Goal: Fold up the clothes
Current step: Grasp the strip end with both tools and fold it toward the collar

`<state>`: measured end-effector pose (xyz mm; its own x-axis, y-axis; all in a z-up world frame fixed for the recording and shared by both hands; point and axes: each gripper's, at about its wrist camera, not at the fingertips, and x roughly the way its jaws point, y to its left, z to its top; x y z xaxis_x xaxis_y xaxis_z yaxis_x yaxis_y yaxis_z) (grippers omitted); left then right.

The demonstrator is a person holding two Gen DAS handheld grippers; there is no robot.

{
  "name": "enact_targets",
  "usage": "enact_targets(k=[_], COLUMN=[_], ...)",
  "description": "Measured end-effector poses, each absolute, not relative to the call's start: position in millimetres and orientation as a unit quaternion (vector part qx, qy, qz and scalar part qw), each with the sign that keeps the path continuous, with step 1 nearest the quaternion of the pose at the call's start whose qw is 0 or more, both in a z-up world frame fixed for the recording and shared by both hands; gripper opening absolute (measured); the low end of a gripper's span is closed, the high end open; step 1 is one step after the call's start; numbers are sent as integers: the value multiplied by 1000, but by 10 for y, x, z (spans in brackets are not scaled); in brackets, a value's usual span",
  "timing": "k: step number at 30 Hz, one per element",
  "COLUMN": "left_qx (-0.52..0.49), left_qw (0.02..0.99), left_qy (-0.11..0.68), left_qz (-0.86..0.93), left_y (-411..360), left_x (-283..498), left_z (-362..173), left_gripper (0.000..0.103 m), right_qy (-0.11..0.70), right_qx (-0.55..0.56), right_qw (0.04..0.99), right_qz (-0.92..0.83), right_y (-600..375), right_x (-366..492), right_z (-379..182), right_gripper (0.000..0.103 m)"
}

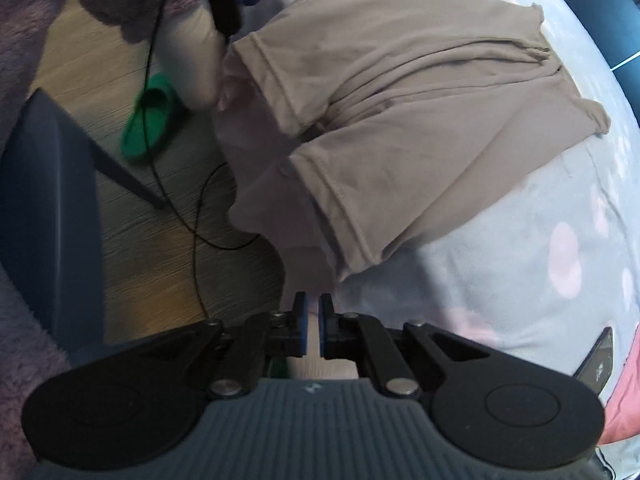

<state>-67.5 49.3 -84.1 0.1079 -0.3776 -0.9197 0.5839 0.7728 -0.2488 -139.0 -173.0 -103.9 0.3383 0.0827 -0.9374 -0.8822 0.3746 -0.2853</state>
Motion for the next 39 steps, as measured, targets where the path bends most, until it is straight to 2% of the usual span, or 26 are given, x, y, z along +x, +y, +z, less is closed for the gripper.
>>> enact_targets(k=[2,3,4,12,15,17,18,19,22,28,39], left_qx=[71,61,49,-27,-23,-18,-20,-19,-8,-26,-121], left_qw=[739,738,733,721,718,717,716,715,701,682,699], left_qy=[590,596,602,616,616,613,613,612,617,611,558], left_qz=[-317,-312,-312,-316,-324,-331,-333,-339,-357,-401,-430], left_y=[559,566,554,550,524,520,525,522,514,609,986], left_x=[-609,-582,-534,-337,-316,-311,-307,-308,-342,-341,153], left_z=[-882,-922,-951,-1190,-1252,-1264,-1264,-1260,-1209,-823,-64], left_gripper=[44,44,44,43,40,27,24,14,5,4,4], right_qy=[457,466,478,550,572,581,584,587,591,597,532], right_qx=[-400,-366,-328,-72,-16,-1,9,18,28,46,128], right_qw=[717,731,742,776,762,760,759,757,749,729,750], right_qz=[342,339,337,301,305,292,289,286,297,331,372], right_y=[-1801,-1860,-1932,-2403,-2482,-2454,-2465,-2477,-2439,-2539,-2833], right_x=[-1304,-1207,-1102,-432,-505,-517,-514,-510,-490,-430,-37], right_z=[-916,-856,-804,-817,-940,-1045,-1058,-1070,-989,-772,120], right_gripper=[17,26,29,31,30,26,17,10,7,6,5])
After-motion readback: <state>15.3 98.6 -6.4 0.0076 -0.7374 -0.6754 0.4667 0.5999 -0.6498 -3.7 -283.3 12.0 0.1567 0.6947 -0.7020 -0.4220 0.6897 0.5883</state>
